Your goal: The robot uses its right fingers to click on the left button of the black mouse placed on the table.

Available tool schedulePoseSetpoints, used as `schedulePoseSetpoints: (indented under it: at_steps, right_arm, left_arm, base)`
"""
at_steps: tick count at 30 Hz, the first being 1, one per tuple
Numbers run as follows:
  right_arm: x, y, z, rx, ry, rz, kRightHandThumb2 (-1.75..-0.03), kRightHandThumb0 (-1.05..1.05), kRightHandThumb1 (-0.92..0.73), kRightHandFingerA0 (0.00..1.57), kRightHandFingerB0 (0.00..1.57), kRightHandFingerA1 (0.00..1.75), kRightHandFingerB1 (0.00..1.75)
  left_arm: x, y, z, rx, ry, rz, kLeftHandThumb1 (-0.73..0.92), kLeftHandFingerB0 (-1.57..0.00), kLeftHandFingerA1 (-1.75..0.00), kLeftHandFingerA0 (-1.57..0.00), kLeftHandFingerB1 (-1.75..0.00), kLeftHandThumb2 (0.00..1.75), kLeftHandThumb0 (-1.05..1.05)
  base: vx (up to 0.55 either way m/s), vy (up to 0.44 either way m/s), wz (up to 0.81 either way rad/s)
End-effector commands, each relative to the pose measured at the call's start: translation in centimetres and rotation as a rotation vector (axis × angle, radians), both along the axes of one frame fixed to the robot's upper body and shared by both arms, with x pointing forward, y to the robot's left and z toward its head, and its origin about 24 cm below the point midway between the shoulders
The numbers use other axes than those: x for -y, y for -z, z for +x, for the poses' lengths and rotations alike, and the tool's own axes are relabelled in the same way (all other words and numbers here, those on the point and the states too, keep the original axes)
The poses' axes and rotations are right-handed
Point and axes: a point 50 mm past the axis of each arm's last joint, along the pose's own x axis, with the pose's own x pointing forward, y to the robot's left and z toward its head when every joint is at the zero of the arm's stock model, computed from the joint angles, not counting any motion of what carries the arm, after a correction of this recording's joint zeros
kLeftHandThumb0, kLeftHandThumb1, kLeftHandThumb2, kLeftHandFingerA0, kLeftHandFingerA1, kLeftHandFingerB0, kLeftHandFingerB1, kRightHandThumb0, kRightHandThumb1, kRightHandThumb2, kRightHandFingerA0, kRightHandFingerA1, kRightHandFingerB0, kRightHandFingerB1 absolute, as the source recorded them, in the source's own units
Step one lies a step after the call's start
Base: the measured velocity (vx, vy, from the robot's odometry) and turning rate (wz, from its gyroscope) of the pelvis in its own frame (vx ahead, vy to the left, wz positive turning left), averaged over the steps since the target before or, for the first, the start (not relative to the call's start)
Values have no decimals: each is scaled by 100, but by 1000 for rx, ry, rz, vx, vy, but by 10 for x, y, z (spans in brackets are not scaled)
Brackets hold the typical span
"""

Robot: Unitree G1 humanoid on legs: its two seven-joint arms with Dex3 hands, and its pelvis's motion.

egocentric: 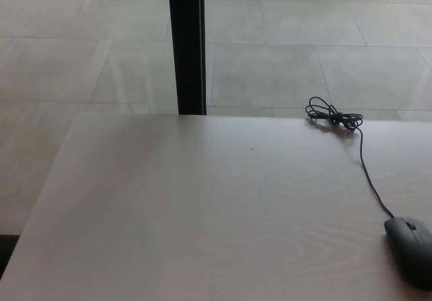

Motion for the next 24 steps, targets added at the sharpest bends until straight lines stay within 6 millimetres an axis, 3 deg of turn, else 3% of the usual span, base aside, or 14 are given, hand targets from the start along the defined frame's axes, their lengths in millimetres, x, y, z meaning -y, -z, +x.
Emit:
schedulePoseSetpoints:
  at_steps: [1,2,4,5,6,7,8,9,11,14,16,17,23,24]
  right_arm:
    - [19,-36,-51,458,220,329,-62,-60,-76,57,43,52,38]
    - [24,-38,-52,475,234,333,-62,-61,-77,57,43,52,38]
    - [48,-35,-62,488,321,376,-62,-46,-76,76,40,61,36]
    - [56,-35,-69,505,360,385,-62,-45,-78,79,39,66,37]
    - [75,-34,-91,552,533,440,-62,-43,-78,66,39,56,37]
    - [85,-28,-102,580,590,469,-92,-44,-60,76,30,90,50]
    - [93,-21,-112,588,670,501,-93,-45,-62,79,32,106,50]
    - [100,-16,-121,583,745,517,-62,-48,-77,73,39,67,36]
    - [115,12,-155,580,957,560,-62,-51,-74,88,42,85,38]
    - [114,26,-168,579,1016,588,-63,-53,-75,91,43,64,38]
    - [105,49,-174,555,1086,659,-64,-52,-73,76,51,108,41]
    - [103,54,-174,563,1093,684,-98,-44,-61,75,50,104,58]
    - [77,87,-163,537,1136,845,-100,-54,-66,72,51,103,58]
    - [74,91,-160,516,1133,848,-101,-52,-68,84,53,82,58]
  left_arm:
    - [15,-46,55,141,420,281,92,-46,-48,-57,-38,74,-92]
    - [15,-46,53,143,422,282,75,-40,-58,-50,-51,116,-86]
    - [13,-46,48,124,411,285,80,-39,-54,-51,-45,92,-95]
    - [12,-44,46,128,386,272,77,-38,-61,-50,-53,116,-84]
    - [7,-40,39,103,346,253,92,-41,-54,-55,-44,80,-84]
    - [6,-37,34,100,319,240,92,-45,-51,-58,-43,79,-83]
    - [5,-35,31,95,296,220,92,-43,-53,-57,-44,79,-85]
    - [4,-33,28,91,282,206,92,-42,-53,-56,-45,78,-83]
    - [-1,-25,16,53,202,153,92,-48,-50,-62,-43,77,-81]
    - [-3,-22,11,51,164,131,92,-47,-50,-61,-43,78,-79]
    - [-6,-18,5,14,143,118,92,-41,-51,-56,-44,81,-81]
    - [-6,-17,4,2,140,119,92,-43,-50,-56,-43,81,-85]
    - [-6,-10,-5,-6,88,75,83,-39,-55,-56,-48,91,-84]
    - [-6,-9,-6,-9,83,73,92,-42,-51,-61,-42,80,-77]
  base:
    - [0,0,0]
    - [0,0,0]
    - [0,0,0]
    - [0,0,0]
    - [0,0,0]
    - [0,0,0]
    - [0,0,0]
    - [0,0,0]
    - [0,0,0]
    - [0,0,0]
    - [0,0,0]
    - [0,0,0]
    - [0,0,0]
    - [0,0,0]
